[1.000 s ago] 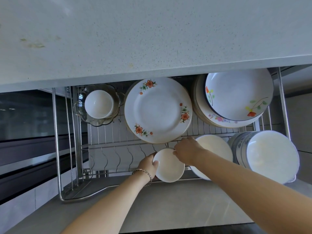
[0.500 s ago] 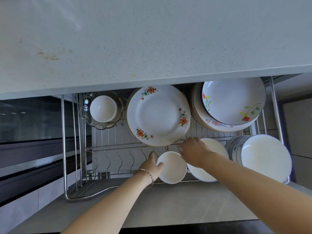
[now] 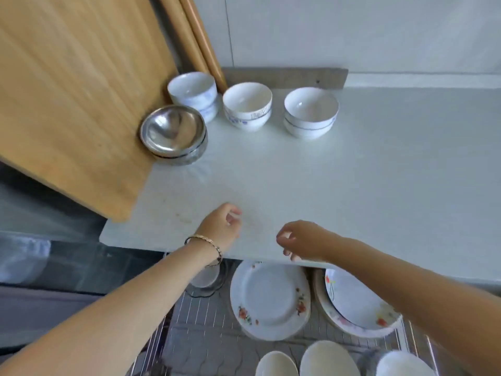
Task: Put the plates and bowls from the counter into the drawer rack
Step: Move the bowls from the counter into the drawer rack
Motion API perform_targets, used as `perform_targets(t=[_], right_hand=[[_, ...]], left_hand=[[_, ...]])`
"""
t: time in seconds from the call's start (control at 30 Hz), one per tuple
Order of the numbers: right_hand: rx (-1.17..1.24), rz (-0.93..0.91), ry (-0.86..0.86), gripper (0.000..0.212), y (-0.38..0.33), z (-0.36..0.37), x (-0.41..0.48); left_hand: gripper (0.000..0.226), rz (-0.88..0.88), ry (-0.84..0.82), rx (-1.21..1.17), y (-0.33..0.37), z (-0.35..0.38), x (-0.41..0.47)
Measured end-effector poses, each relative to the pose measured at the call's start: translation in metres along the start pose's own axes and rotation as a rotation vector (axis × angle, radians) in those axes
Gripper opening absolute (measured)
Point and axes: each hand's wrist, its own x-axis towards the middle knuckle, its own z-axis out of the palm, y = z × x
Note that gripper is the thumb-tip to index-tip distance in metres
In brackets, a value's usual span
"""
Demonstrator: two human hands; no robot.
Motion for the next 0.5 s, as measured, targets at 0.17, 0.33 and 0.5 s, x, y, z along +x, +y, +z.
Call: perform_targets(t=[0.17, 0.33, 0.5], right_hand=[[0.327, 0.113, 0.195, 0.027, -0.041, -0.079, 0.054], [0.872, 0.321, 0.448, 0.036, -0.047, -0.14, 0.114], [1.312, 0.434, 0.598, 0.048, -0.029, -0.166, 0.161]], left_hand=[[0.027, -0.162, 0.11, -0.37, 0.033, -0.054, 0.071], [0.029, -0.166, 0.081, -0.341, 0.044, -0.061, 0.135], [0.022, -0.08, -0.082, -0.237, 0.054, -0.042, 0.174]])
